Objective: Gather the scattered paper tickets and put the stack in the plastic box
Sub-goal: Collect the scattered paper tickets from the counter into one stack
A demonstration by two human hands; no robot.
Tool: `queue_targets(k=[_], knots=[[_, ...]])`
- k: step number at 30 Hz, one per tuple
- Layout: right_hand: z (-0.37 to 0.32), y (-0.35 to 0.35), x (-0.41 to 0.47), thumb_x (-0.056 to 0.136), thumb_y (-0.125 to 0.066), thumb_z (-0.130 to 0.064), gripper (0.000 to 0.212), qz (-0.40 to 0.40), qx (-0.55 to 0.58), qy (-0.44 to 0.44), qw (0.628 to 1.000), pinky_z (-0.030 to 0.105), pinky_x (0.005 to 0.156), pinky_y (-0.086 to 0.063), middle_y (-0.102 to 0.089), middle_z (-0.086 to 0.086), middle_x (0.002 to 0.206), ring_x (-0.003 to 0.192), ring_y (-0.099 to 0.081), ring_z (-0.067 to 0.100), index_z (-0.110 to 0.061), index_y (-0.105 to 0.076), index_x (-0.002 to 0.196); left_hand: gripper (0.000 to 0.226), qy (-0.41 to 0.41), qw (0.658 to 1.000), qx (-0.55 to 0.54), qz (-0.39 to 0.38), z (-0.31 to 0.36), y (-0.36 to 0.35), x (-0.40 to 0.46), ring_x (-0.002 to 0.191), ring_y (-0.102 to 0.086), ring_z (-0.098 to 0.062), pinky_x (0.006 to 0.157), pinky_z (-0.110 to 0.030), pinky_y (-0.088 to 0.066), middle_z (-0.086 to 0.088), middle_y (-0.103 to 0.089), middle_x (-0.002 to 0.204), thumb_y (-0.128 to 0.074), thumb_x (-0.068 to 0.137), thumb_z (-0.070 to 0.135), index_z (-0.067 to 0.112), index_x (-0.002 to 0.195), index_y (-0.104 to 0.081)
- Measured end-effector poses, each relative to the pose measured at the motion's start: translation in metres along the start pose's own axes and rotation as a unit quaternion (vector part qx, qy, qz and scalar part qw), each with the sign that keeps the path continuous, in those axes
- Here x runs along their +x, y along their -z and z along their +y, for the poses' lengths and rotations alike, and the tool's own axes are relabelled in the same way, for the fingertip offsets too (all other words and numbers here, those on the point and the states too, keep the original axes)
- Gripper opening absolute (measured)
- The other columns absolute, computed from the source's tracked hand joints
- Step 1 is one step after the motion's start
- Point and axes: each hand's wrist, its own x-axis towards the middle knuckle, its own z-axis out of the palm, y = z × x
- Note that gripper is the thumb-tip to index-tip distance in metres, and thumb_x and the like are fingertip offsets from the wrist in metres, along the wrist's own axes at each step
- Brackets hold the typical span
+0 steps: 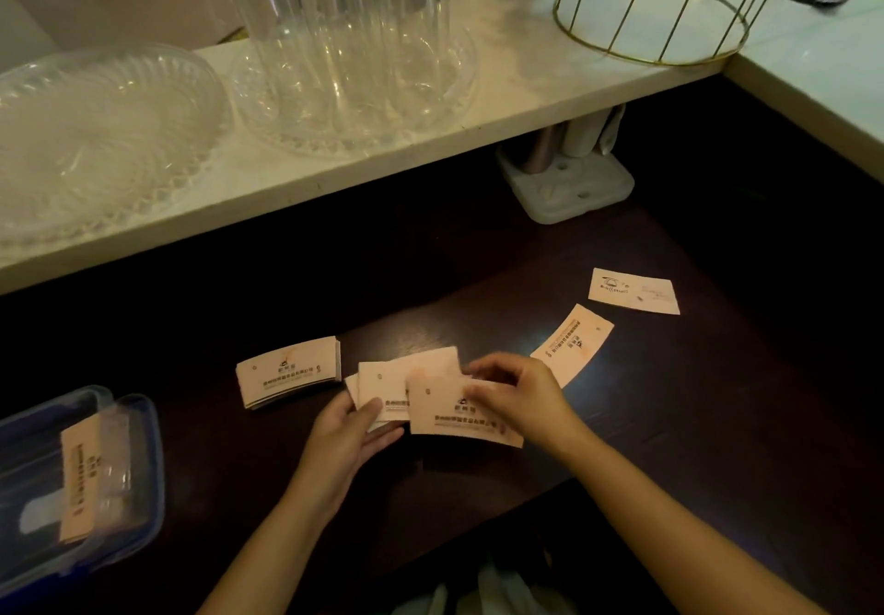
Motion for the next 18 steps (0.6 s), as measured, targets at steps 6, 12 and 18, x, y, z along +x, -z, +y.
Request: queue_targets(k=[6,12,18], knots=[[0.006,-0.015,0.002,0.072,-0.076,-0.017,0.027,0.111,0.011,0.012,0.994,0.01,0.061,-0.049,-0.06,-0.005,0.09,0.077,-0.06,0.006,-0.034,-0.058,0.081,0.024,0.005,1.0,0.006,-0.008,-0.001,-0.027,0.006,0.091,-0.068,-0.018,0.064,-0.023,-0.057,-0.008,-0.068,0.103,-0.054,0.086,0.004,0.024,0.1,-0.058],[0.065,0.067,0.019,0.071,-0.077,-0.027,0.063,0.287,-0.18,-0.038,0.94,0.036,0.099,-0.038,-0.054,0.01,0.128,0.121,-0.042,0.025,-0.013,-0.049,0.125,0.025,0.01,0.999,-0.024,0.026,-0.006,-0.022,0.014,0.095,-0.067,-0.019,0.066,-0.025,-0.058,-0.008,-0.068,0.105,-0.055,0.086,0.007,0.019,0.108,-0.057],[0.112,0.094,0.035,0.065,-0.07,-0.059,0.104,0.191,-0.345,-0.121,0.911,0.052,0.113,-0.013,-0.025,0.008,0.152,0.142,-0.013,0.023,-0.012,-0.018,0.142,0.021,0.03,0.997,-0.034,0.06,-0.015,-0.021,0.018,0.095,-0.065,-0.02,0.075,-0.033,-0.052,-0.008,-0.068,0.104,-0.055,0.086,0.008,0.024,0.099,-0.059]])
